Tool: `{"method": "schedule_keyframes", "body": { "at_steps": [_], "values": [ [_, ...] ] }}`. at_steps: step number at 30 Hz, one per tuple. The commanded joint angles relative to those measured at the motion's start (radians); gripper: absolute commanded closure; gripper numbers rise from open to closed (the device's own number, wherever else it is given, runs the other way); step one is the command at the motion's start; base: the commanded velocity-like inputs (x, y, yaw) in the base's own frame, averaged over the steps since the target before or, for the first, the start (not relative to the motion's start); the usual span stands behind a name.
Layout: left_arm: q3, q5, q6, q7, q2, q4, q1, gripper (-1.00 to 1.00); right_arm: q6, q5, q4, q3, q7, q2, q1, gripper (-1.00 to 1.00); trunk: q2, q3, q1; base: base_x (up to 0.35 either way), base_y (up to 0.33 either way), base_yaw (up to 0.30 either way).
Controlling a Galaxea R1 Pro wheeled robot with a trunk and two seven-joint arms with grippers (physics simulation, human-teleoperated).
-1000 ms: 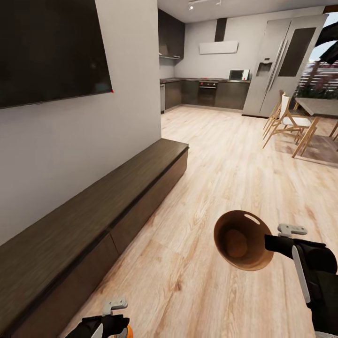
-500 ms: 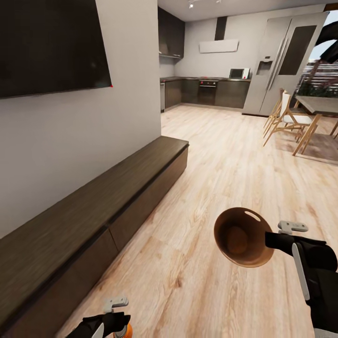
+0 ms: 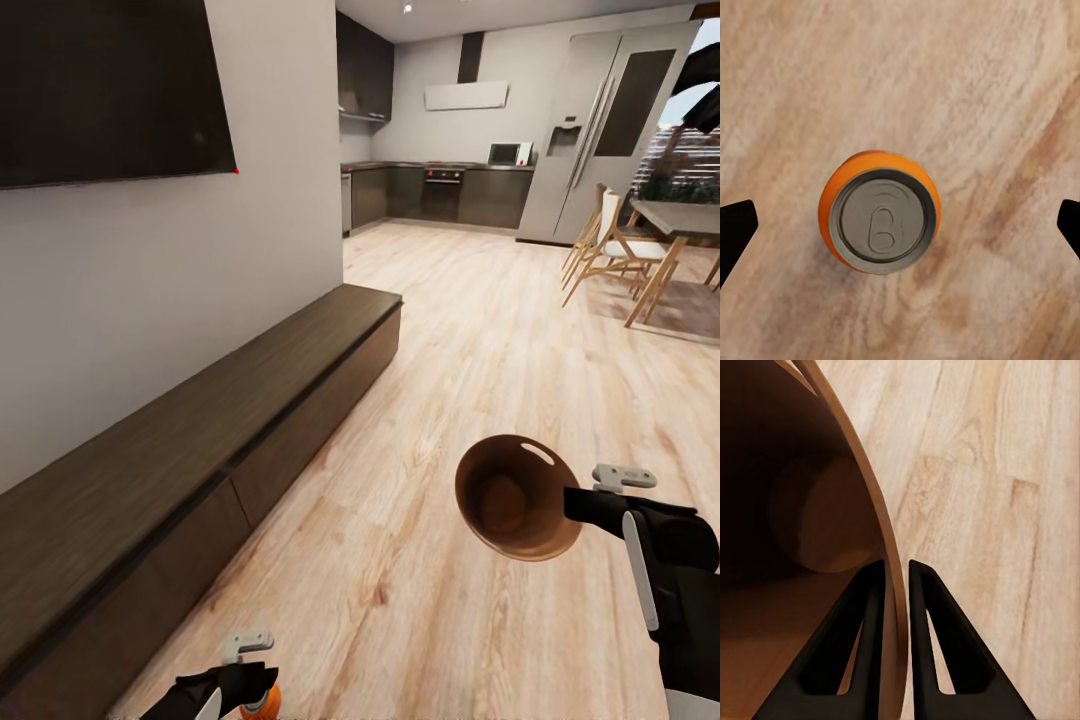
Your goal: Put the three can of soda from the living room inside the tash can in the kitchen.
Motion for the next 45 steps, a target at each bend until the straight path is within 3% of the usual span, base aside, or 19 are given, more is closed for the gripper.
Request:
{"method": "schedule_keyframes", "body": {
  "at_steps": [1,15,21,38,45],
  "values": [
    [0.0,0.0,-0.001,0.0,0.001,0.0,0.0,-1.0,0.001,-0.015,-0.001,0.0,0.004,0.0,-0.001,1.0,-0.007,-0.003,0.004,0.0,0.0,0.0],
    [0.0,0.0,-0.006,0.003,0.0,0.0,0.0,-1.0,0.001,-0.015,-0.001,-0.001,0.004,0.0,-0.001,1.0,-0.105,-0.047,0.057,0.0,0.0,0.0],
    [0.0,0.0,-0.02,0.003,-0.003,-0.002,0.0,-1.0,0.001,-0.015,-0.001,-0.001,0.004,-0.001,-0.001,1.0,-0.106,-0.051,0.058,0.0,0.0,0.0],
    [0.0,0.0,-0.051,0.003,-0.005,-0.003,0.0,-1.0,0.001,-0.015,-0.001,0.0,0.004,-0.001,0.0,1.0,-0.109,-0.101,0.064,0.0,0.0,0.0],
    [0.001,0.0,-0.051,0.003,-0.006,-0.011,0.0,-1.0,0.001,-0.015,-0.001,0.0,0.004,-0.001,0.0,1.0,-0.109,-0.101,0.064,0.0,0.0,0.0]
  ]
}}
